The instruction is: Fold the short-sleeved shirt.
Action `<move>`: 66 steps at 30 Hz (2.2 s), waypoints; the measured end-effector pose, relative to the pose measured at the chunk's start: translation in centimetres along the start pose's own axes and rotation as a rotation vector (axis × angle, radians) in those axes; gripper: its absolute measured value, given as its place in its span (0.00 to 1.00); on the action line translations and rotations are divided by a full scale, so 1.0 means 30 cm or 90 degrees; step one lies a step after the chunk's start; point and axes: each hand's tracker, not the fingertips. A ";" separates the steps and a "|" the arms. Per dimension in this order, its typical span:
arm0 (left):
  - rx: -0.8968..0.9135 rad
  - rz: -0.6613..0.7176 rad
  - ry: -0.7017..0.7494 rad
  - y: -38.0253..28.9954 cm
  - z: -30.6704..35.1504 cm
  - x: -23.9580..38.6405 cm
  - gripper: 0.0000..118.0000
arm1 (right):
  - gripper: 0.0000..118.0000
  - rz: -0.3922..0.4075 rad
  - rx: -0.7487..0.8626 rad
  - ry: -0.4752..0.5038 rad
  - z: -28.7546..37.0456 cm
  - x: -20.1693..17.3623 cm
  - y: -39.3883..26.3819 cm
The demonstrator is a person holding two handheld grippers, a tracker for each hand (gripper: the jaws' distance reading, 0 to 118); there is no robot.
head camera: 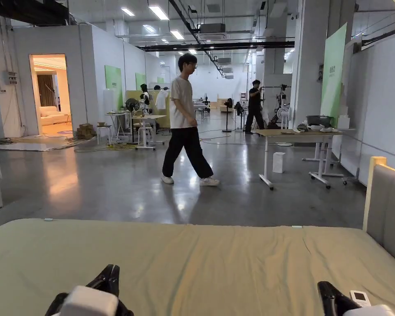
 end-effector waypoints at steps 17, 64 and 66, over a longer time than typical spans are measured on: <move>0.043 -0.642 -0.157 -0.245 0.014 0.145 0.01 | 0.00 0.825 0.011 0.181 0.037 -0.194 -0.288; -0.339 0.269 -0.172 -0.603 -0.284 -0.311 0.85 | 0.01 -0.311 -0.218 0.085 0.012 -0.009 -0.397; -0.389 0.269 -0.191 -0.700 -0.363 -0.262 0.85 | 0.01 -0.296 -0.222 0.087 -0.001 -0.016 -0.419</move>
